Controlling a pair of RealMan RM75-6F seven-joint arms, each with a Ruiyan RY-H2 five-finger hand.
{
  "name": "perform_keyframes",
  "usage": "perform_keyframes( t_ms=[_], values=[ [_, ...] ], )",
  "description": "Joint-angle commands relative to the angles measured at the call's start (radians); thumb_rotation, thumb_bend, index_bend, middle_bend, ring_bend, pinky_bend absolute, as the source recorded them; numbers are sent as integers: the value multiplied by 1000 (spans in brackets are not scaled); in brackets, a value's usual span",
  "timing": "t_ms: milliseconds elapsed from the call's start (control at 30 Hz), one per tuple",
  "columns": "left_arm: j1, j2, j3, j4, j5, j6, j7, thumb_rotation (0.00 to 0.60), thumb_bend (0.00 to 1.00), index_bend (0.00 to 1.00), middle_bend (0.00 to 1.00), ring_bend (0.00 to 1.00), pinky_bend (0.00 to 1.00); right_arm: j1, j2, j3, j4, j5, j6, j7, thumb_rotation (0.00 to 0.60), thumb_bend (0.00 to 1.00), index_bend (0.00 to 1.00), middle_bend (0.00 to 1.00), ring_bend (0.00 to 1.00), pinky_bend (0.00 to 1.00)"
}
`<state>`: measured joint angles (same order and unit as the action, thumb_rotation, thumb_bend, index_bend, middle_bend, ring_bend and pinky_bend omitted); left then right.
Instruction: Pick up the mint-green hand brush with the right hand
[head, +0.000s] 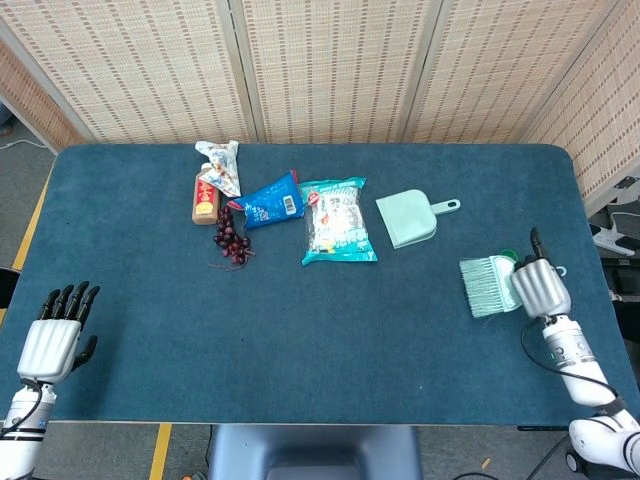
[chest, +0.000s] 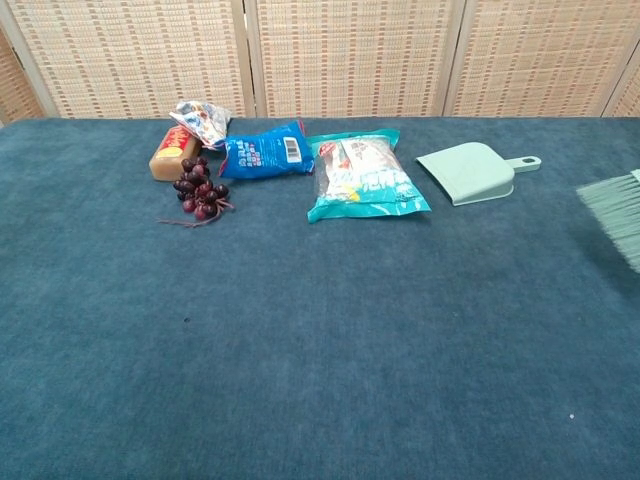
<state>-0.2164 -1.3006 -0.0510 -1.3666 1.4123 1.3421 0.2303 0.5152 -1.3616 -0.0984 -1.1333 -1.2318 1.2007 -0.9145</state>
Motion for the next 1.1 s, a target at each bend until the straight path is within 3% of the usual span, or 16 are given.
perform_keyframes(
  t_ms=[33,300,433,533,600,667,700,767,833,1000,1100],
  values=[
    [0,2,1,-2,1,-1,-1,600,396,0,0,0,93,-24,-6,36,-139,-75,39,116,600,506,991,895,628,43],
    [3,14,-2,-3,-2,1,-21,600,397,0,0,0,93,-67,-207,17,-83,-142,63,94,600,506,988,895,628,59],
    [3,19,-2,-3,-4,-3,-31,600,397,0,0,0,93,-93,-283,37,-50,-107,55,67,600,507,859,877,614,64],
    [6,26,-3,-5,-6,0,-39,600,396,0,0,0,93,-110,-313,48,-37,-81,45,49,600,486,621,740,559,56],
    [4,24,-5,-9,-6,0,-39,600,396,0,0,0,93,-119,-305,52,-59,-37,19,-21,600,426,292,501,442,17],
    [6,23,-8,-10,-11,2,-36,600,397,0,0,0,93,-125,-292,55,-89,-26,22,-53,600,380,74,313,340,0],
    [6,24,-7,-10,-11,3,-37,600,397,0,0,0,93,-130,-284,54,-100,-23,28,-68,600,358,28,246,299,0],
    [4,23,-7,-10,-11,0,-37,600,397,0,0,0,93,-144,-266,56,-137,-5,43,-109,600,314,0,107,208,0],
    [3,23,-7,-10,-11,-3,-35,600,397,0,0,0,93,-156,-248,57,-177,6,51,-115,600,287,0,41,165,0],
    [1,21,-8,-12,-12,-5,-30,600,397,0,0,0,93,-184,-180,45,-279,-7,71,-65,600,245,0,0,80,0],
    [6,28,-9,-19,-6,11,-34,600,398,0,0,0,93,-215,-117,48,-347,-62,150,16,600,240,0,0,14,0]
  ],
)
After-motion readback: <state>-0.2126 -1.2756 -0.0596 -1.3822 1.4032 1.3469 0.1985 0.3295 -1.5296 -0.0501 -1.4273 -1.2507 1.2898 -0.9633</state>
